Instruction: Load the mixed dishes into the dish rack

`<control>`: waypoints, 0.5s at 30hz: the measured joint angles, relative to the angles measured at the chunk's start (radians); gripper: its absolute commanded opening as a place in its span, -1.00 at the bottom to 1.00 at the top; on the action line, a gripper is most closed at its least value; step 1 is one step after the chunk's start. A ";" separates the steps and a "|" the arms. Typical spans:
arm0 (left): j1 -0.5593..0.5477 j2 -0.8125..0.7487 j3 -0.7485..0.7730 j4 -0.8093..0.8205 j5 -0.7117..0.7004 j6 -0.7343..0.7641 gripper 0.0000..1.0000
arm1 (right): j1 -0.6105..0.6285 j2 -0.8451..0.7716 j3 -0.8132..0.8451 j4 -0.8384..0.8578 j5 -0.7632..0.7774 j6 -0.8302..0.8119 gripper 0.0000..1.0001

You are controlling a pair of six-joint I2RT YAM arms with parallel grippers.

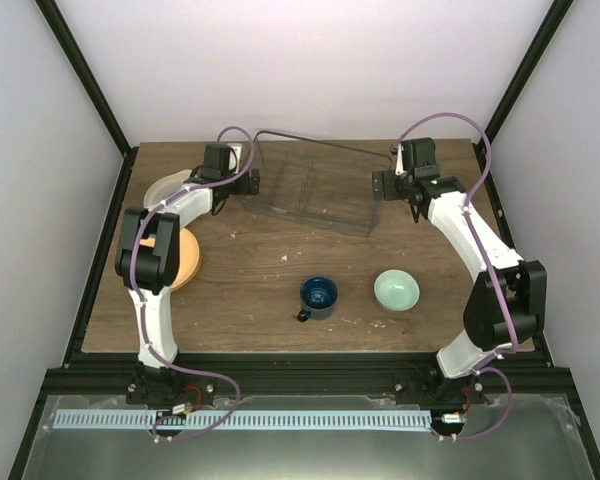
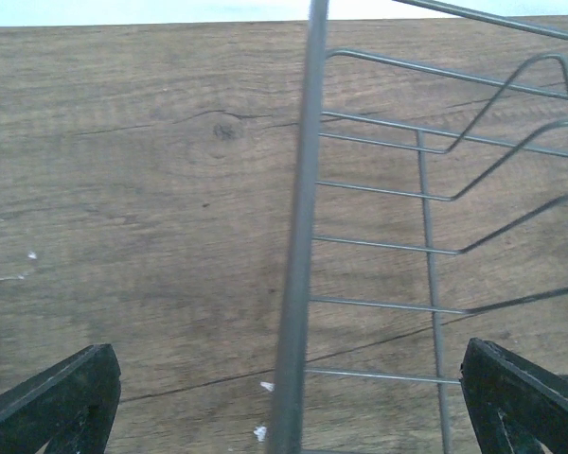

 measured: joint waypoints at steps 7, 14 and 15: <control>-0.012 -0.068 -0.119 0.033 0.007 -0.005 0.99 | 0.000 -0.022 0.000 -0.032 0.011 0.000 1.00; -0.030 -0.119 -0.183 0.027 -0.002 -0.011 0.99 | 0.000 -0.028 0.000 -0.059 0.011 0.001 1.00; -0.034 -0.126 -0.192 0.027 -0.004 -0.013 1.00 | 0.000 -0.031 0.000 -0.063 0.011 0.002 1.00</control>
